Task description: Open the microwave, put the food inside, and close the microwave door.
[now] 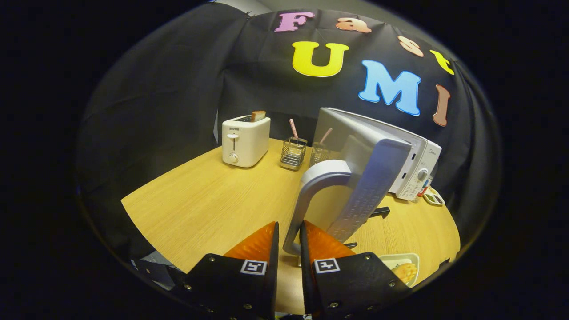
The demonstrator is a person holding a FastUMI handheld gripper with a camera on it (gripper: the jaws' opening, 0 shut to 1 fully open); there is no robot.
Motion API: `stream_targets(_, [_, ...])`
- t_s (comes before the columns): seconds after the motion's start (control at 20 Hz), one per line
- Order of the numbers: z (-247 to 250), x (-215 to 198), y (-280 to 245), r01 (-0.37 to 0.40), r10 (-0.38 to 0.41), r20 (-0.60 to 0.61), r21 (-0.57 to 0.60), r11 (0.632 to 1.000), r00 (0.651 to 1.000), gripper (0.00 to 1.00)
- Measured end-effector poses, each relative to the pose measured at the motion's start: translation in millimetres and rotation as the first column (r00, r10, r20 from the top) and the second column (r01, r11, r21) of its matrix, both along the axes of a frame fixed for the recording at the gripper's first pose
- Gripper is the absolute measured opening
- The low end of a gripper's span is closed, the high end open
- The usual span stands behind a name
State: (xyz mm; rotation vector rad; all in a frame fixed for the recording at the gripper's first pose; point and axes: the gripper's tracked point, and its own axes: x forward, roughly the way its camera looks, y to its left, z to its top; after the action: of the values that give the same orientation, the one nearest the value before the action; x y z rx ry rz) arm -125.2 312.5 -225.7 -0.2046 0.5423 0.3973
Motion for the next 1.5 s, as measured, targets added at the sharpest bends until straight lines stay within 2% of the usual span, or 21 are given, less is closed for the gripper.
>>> stream_targets(0.1, [4, -10, 14, -0.055, 0.056, -0.021, 0.04, 0.998, 0.998, 0.25])
stream_targets(0.2, [14, -26, 38, -0.142, 0.146, -0.025, 0.113, 0.983, 0.989, 0.25])
stream_targets(0.3, [37, -40, 57, -0.233, 0.237, 0.005, 0.199, 0.952, 0.972, 0.25])
stream_targets(0.4, [66, -46, 62, -0.29, 0.288, 0.049, 0.273, 0.917, 0.956, 0.26])
stream_targets(0.5, [98, -47, 62, -0.317, 0.307, 0.084, 0.345, 0.883, 0.948, 0.38])
stream_targets(0.55, [115, -47, 60, -0.324, 0.309, 0.102, 0.378, 0.867, 0.946, 0.54])
stream_targets(0.6, [129, -44, 56, -0.331, 0.31, 0.117, 0.402, 0.854, 0.943, 0.61])
stream_targets(0.65, [143, -42, 50, -0.335, 0.308, 0.133, 0.422, 0.842, 0.942, 0.77])
stream_targets(0.75, [165, -32, 32, -0.325, 0.281, 0.164, 0.442, 0.836, 0.946, 0.97])
stream_targets(0.95, [188, -7, -14, -0.259, 0.19, 0.191, 0.459, 0.85, 0.963, 0.97])
stream_targets(1.2, [174, 23, -78, -0.14, 0.073, 0.173, 0.413, 0.9, 0.982, 0.97])
stream_targets(1.5, [145, 44, -145, -0.017, -0.028, 0.125, 0.347, 0.938, 0.992, 0.97])
